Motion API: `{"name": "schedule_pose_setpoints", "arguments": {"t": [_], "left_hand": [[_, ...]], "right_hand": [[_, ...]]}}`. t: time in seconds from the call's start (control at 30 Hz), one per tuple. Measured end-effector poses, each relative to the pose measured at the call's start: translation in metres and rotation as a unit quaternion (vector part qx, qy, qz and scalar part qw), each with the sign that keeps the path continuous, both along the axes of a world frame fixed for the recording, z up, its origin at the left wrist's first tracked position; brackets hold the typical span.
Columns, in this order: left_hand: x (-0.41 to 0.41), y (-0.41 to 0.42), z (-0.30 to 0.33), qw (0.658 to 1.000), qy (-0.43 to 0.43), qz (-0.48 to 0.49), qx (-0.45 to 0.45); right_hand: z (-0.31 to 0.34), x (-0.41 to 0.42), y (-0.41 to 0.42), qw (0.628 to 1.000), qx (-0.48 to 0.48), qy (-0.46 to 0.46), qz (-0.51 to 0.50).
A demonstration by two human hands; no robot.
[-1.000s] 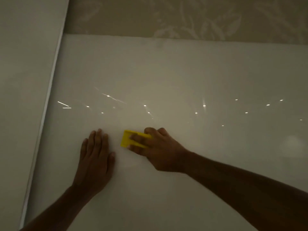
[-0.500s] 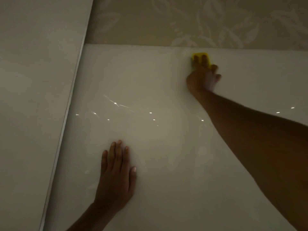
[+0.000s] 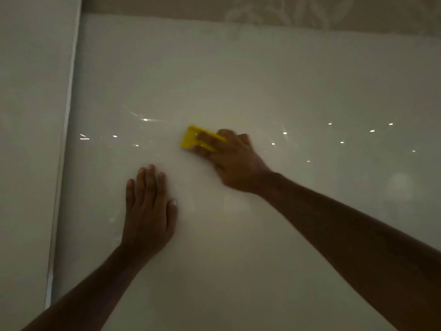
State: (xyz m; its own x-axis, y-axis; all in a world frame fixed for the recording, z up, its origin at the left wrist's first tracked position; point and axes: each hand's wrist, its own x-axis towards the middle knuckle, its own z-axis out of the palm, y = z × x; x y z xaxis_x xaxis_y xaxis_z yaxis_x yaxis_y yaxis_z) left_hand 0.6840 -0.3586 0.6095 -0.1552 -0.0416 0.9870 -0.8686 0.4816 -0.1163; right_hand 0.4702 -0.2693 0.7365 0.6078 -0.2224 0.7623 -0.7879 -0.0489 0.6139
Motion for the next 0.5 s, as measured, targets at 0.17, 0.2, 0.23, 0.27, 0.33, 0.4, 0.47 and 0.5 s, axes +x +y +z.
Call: {"name": "schedule_pose_setpoints", "arguments": {"t": [0.17, 0.2, 0.23, 0.27, 0.33, 0.4, 0.47, 0.5], "left_hand": [[-0.002, 0.001, -0.004, 1.000, -0.007, -0.001, -0.001], [-0.002, 0.001, -0.006, 1.000, -0.012, -0.001, -0.002], [-0.004, 0.001, -0.008, 1.000, -0.014, -0.001, -0.004], [-0.005, 0.002, -0.010, 1.000, -0.016, -0.002, -0.007], [-0.008, 0.001, -0.015, 1.000, -0.020, -0.006, -0.007], [-0.011, 0.001, -0.020, 1.000, -0.023, -0.015, -0.001], [-0.013, 0.001, -0.025, 0.999, -0.028, -0.024, 0.006], [-0.013, 0.001, -0.024, 0.999, -0.028, -0.026, 0.007]], "right_hand": [[-0.028, -0.111, 0.030, 0.936, -0.114, -0.333, -0.006], [-0.038, -0.127, 0.035, 0.899, -0.123, -0.420, -0.010], [-0.048, -0.137, 0.038, 0.856, -0.136, -0.499, -0.006], [-0.059, -0.140, 0.041, 0.812, -0.148, -0.565, -0.003], [-0.088, -0.126, 0.040, 0.765, -0.156, -0.625, -0.016], [-0.131, -0.096, 0.032, 0.800, -0.133, -0.584, -0.044], [-0.184, -0.061, 0.023, 0.874, -0.081, -0.476, -0.047], [-0.211, -0.044, 0.018, 0.910, -0.055, -0.409, -0.033]]}}
